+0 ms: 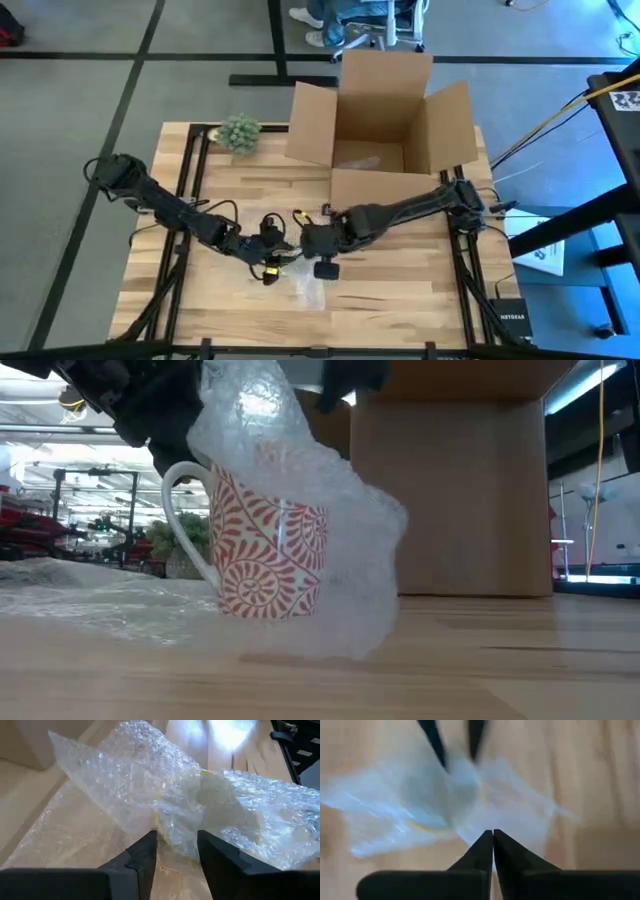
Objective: Wrap mug
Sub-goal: Wrap the orange patterned mug with the bubble wrap
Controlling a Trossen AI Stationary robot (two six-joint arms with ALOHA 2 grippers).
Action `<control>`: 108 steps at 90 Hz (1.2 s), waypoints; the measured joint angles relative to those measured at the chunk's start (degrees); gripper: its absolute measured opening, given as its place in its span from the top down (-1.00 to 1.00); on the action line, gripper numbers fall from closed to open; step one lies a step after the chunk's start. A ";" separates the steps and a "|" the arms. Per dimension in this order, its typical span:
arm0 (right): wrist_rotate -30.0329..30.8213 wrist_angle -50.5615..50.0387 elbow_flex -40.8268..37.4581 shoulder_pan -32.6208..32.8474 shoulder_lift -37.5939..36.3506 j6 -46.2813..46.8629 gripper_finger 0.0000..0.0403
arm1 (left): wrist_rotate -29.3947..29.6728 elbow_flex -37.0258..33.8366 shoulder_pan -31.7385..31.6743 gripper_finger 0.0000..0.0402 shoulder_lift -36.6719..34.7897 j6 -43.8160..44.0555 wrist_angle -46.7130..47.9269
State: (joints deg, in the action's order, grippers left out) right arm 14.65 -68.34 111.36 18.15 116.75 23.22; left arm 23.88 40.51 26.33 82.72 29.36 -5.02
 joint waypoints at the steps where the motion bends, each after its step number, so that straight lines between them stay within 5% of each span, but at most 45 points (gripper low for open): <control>1: 0.74 -0.63 -0.38 0.14 0.00 0.49 1.00 | 0.01 0.00 0.00 0.38 0.00 -0.01 -0.01; 26: 9.44 8.33 -17.13 0.43 0.20 7.80 1.00 | 0.02 0.00 0.01 0.38 0.00 0.11 -0.15; 41: 8.99 19.22 -16.78 0.60 0.24 3.03 1.00 | 0.04 0.00 0.00 0.38 0.00 0.16 -0.28; 60: 0.62 31.31 -13.76 1.03 0.13 -4.67 1.00 | 0.04 0.00 0.00 0.38 0.00 0.16 -0.41; 82: -8.89 33.55 -13.78 1.01 3.17 -6.83 1.00 | 0.04 0.04 0.00 0.38 0.00 0.17 -0.43; 108: -12.01 33.99 -13.43 0.18 7.20 -6.73 1.00 | 0.04 0.07 -0.07 0.38 0.00 0.20 -0.43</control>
State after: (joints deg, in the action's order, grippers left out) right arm 2.64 -34.35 97.93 18.32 123.94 16.49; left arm 23.92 40.58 26.26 82.72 29.56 -5.45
